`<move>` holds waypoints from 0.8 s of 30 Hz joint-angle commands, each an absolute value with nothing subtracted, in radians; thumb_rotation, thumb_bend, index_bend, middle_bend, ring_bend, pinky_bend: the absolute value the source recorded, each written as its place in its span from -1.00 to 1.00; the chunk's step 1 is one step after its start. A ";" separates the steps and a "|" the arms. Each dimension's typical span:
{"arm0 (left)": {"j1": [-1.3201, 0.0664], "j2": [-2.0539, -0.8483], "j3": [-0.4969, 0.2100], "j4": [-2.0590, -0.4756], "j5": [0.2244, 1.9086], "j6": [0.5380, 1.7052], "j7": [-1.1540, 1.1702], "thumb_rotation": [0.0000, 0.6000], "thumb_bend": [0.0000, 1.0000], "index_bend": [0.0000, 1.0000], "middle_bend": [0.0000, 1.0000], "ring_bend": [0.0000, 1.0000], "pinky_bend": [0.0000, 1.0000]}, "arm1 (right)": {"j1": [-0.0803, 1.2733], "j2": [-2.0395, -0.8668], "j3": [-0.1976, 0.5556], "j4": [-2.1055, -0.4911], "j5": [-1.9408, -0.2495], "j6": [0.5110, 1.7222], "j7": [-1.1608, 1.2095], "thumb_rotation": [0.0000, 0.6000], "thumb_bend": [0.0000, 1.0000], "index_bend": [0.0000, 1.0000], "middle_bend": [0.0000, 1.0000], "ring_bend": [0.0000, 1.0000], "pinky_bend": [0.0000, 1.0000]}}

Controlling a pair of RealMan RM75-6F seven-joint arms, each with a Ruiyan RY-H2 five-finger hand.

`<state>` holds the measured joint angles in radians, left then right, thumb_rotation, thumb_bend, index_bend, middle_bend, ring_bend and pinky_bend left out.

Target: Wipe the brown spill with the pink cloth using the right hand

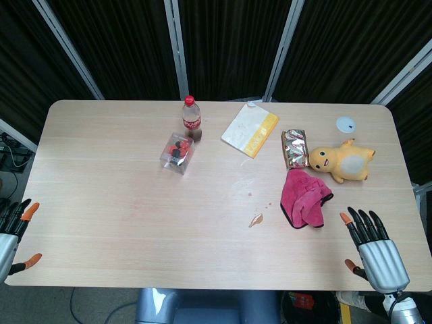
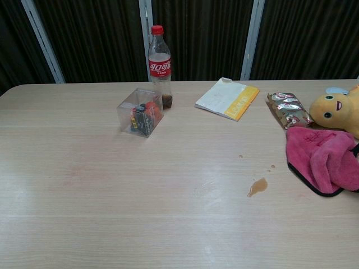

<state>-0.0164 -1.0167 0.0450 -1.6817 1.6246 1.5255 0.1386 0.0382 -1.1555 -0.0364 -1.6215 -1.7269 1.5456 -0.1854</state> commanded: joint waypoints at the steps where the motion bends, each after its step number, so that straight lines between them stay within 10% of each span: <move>1: -0.015 -1.017 0.044 -1.680 1.626 1.529 0.134 1.00 -1.00 -1.00 -1.00 -1.00 -1.00 | 0.037 -1.154 -0.037 -1.625 -1.724 1.543 -0.189 1.00 -1.00 -1.00 -1.00 -1.00 -0.91; 24: -0.017 -1.021 0.044 -1.688 1.615 1.521 0.139 1.00 -1.00 -1.00 -1.00 -1.00 -1.00 | 0.040 -1.146 -0.036 -1.648 -1.691 1.514 -0.182 1.00 -1.00 -1.00 -1.00 -1.00 -0.90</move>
<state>-0.0165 -1.0205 0.0442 -1.6869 1.6148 1.5214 0.1391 0.0400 -1.1469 -0.0359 -1.6473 -1.6922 1.5157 -0.1832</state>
